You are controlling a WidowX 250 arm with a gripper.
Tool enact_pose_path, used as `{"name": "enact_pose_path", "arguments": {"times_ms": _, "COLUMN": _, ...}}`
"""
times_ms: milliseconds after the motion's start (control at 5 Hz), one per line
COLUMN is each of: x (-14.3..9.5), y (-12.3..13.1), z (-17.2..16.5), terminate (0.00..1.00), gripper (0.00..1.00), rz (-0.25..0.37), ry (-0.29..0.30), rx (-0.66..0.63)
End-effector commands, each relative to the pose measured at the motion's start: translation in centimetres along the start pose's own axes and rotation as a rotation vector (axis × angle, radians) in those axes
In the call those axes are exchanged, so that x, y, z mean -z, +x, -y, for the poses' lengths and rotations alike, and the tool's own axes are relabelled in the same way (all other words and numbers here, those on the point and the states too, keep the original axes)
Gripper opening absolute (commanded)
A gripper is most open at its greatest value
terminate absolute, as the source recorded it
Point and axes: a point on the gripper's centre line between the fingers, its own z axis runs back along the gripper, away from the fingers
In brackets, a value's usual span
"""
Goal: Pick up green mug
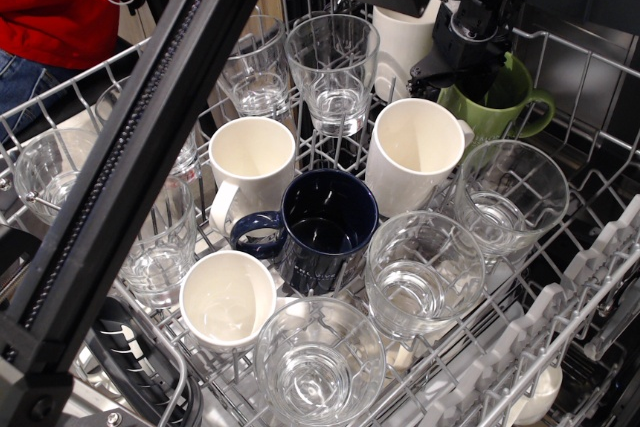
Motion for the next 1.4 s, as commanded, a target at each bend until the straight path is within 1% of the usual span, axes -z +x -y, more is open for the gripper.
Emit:
{"name": "enact_pose_path", "arguments": {"times_ms": 0, "x": -2.3, "y": 2.1, "z": 0.6, "terminate": 0.00, "gripper": 0.00, "rz": 0.037, "ry": -0.048, "rx": -0.019}}
{"name": "enact_pose_path", "arguments": {"times_ms": 200, "x": -2.2, "y": 2.4, "z": 0.4, "terminate": 0.00, "gripper": 0.00, "rz": 0.033, "ry": -0.036, "rx": -0.022}}
{"name": "enact_pose_path", "arguments": {"times_ms": 400, "x": -3.8, "y": 2.9, "z": 0.1, "terminate": 0.00, "gripper": 0.00, "rz": -0.009, "ry": -0.098, "rx": -0.020}}
{"name": "enact_pose_path", "arguments": {"times_ms": 600, "x": -4.8, "y": 3.6, "z": -0.3, "terminate": 0.00, "gripper": 0.00, "rz": -0.019, "ry": -0.161, "rx": 0.059}}
{"name": "enact_pose_path", "arguments": {"times_ms": 800, "x": -7.7, "y": 4.8, "z": -0.5, "terminate": 0.00, "gripper": 0.00, "rz": -0.072, "ry": -0.269, "rx": 0.065}}
{"name": "enact_pose_path", "arguments": {"times_ms": 1000, "x": -9.8, "y": 5.6, "z": -0.4, "terminate": 0.00, "gripper": 0.00, "rz": -0.100, "ry": -0.294, "rx": 0.003}}
{"name": "enact_pose_path", "arguments": {"times_ms": 1200, "x": -12.6, "y": 5.4, "z": -1.2, "terminate": 0.00, "gripper": 0.00, "rz": -0.185, "ry": -0.325, "rx": 0.015}}
